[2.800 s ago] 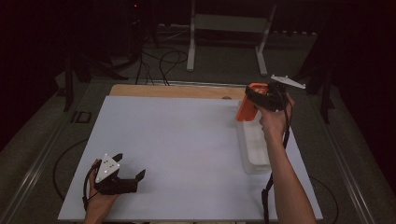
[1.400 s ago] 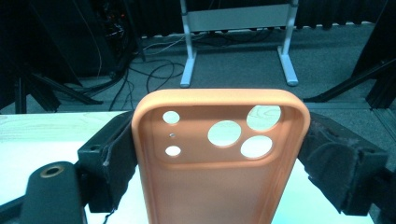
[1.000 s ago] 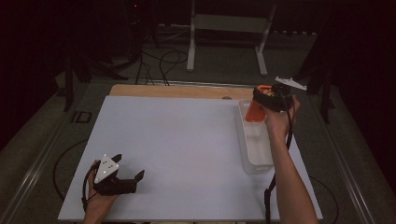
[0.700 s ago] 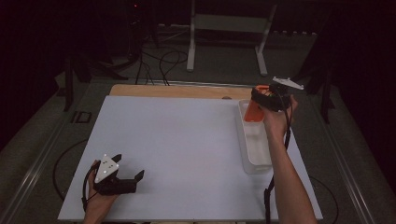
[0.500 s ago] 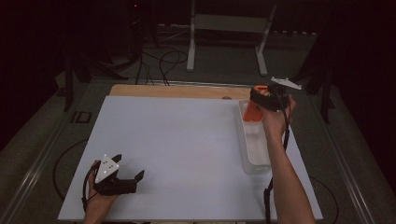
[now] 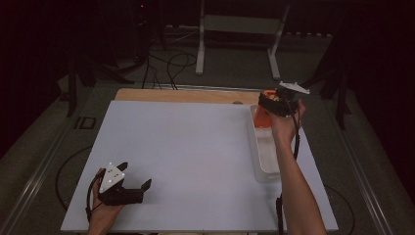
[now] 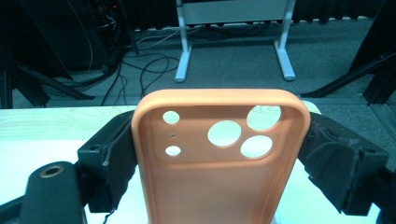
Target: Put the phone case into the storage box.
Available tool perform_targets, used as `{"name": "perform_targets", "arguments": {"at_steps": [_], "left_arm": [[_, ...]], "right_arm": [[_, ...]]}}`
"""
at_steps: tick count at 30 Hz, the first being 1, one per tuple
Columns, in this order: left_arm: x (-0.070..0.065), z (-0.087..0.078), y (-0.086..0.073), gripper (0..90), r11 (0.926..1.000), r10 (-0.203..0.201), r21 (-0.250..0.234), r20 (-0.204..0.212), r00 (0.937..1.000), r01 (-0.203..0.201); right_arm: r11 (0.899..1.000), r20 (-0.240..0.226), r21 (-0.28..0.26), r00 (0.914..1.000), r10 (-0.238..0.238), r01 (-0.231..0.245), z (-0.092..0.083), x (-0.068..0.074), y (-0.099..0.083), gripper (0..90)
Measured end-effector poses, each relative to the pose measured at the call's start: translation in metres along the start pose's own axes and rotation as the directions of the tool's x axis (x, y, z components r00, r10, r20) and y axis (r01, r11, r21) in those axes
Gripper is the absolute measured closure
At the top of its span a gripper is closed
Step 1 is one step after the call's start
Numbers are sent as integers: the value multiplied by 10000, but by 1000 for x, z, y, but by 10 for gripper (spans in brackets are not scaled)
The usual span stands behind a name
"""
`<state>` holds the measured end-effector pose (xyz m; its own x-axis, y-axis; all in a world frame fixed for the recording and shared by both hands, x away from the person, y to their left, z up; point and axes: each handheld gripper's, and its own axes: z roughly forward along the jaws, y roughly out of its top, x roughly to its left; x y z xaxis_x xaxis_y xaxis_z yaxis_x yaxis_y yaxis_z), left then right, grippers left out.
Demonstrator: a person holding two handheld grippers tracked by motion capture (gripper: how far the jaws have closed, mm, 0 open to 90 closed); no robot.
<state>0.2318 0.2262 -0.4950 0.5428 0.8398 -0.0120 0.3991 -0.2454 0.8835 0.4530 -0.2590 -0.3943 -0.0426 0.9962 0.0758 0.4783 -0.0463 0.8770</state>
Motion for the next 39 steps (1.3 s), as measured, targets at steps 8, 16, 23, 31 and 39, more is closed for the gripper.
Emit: {"name": "perform_targets", "arguments": {"at_steps": [8,16,23,31,39], "left_arm": [[-1,1,0,3,10000,28,22,7,10000,-28],[-1,0,0,3,10000,24,-2,46,10000,-24],[-1,0,1,4,10000,47,0,61,10000,-47],[0,-1,1,4,10000,30,-29,63,10000,-29],[0,0,0,4,10000,22,-13,71,10000,-22]], "right_arm": [[10000,122,53,9999,14,-15,6,-1,-3,165],[9997,199,210,9997,-118,114,12,2,-8,164],[9992,266,329,9994,-222,213,18,4,-12,165],[9985,318,453,9990,-322,307,22,6,-16,164],[9971,411,612,9980,-484,459,26,6,-21,165]]}}
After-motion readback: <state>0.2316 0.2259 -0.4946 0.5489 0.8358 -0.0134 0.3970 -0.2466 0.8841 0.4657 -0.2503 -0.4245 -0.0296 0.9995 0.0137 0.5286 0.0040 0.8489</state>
